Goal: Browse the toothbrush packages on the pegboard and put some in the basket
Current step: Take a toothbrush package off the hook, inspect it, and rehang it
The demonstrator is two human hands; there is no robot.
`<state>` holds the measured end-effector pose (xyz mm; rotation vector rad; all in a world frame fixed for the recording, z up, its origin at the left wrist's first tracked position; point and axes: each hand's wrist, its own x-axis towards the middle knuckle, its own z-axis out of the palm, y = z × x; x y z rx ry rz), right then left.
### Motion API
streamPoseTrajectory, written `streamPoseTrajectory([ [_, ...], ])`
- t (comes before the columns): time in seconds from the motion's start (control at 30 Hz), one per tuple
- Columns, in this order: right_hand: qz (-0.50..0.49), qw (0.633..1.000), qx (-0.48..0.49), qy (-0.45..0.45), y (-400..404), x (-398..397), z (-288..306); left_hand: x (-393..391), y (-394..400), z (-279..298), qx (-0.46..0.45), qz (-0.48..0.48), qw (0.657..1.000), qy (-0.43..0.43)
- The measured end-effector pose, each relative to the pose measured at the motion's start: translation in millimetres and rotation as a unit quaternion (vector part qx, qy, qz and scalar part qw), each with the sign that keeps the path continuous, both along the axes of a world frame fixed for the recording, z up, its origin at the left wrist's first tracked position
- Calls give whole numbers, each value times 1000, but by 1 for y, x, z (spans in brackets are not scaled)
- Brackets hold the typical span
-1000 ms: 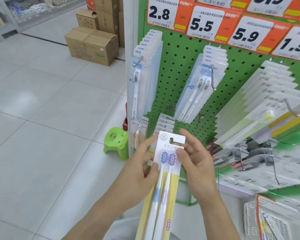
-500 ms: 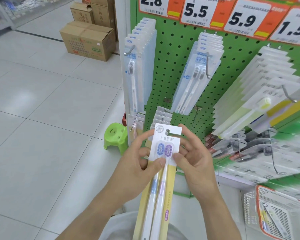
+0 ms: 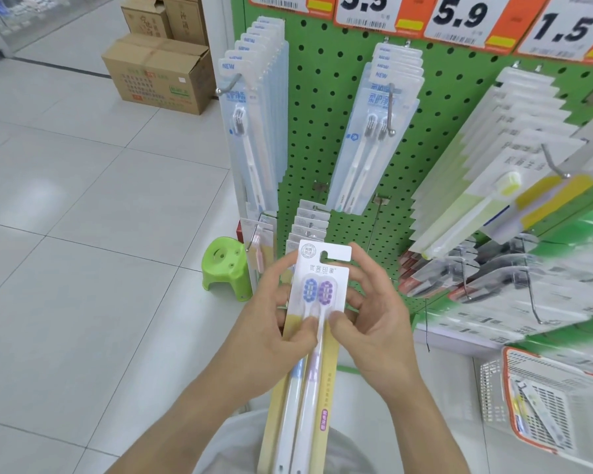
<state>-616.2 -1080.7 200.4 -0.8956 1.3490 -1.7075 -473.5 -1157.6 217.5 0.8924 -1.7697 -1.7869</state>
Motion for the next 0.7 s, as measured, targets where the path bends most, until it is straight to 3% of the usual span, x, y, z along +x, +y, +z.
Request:
streamPoseTrajectory([
  [0.37, 14, 1000, 5, -4, 3, -2, 2, 12, -3, 7, -15, -96, 993, -73],
  [0.6, 41, 998, 53, 17, -1, 0, 2, 9, -5, 6, -5, -48, 999, -24],
  [0.7, 16, 998, 63, -14, -3, -1, -1, 14, -4, 0, 29, -80, 996, -40],
])
